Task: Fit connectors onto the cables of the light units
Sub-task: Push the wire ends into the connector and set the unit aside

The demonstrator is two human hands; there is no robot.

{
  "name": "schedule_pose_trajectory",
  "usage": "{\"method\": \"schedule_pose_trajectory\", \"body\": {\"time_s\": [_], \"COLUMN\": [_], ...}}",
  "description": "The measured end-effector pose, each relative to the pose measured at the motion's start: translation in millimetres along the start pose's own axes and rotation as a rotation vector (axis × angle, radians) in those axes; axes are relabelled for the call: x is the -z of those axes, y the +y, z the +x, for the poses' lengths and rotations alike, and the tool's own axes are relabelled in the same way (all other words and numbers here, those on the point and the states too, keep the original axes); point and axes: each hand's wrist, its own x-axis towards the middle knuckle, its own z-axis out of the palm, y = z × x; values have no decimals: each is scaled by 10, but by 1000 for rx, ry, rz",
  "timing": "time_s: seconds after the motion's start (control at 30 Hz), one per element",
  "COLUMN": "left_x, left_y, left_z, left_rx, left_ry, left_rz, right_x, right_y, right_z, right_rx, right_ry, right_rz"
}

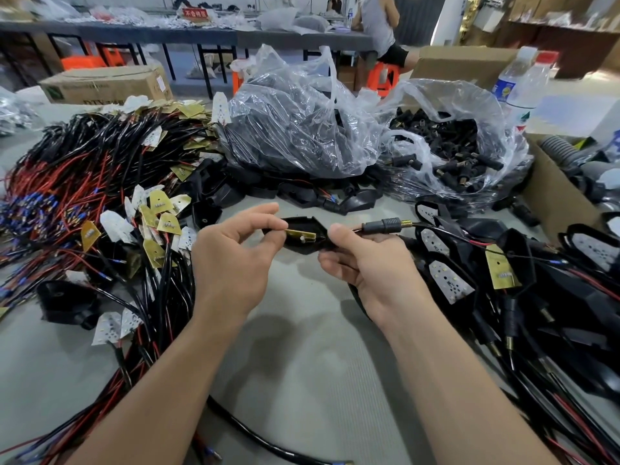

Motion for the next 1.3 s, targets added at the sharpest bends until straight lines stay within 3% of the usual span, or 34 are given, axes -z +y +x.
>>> {"method": "schedule_pose_trajectory", "body": {"time_s": [0.13,0.2,0.37,0.53,0.7,0.97,1.3], "left_x": [29,25,33,10,-51,65,22], "left_y": [36,20,26,19,1,-62,-87], "left_z": [-32,-46,-23,18,21,145,106], "left_rx": [-350,-401,-101,249,483,574,536], "left_ry": [58,43,-175,-182,-284,-193,-263], "left_rz": [247,280,121,-194,-250,-386,-406], "right_x": [-38,-22,2,-14,-1,144,147], "right_y": [23,12,-15,11,10,-177,-119], "right_z": [-2,1,-10,-24,-17,13,-10], "right_rx": [-32,-26,-4,43,49,30,84], "right_ry": [46,51,53,16,-70,6,-87], "right_rz": [-22,-5,40,8,-39,205,59]}}
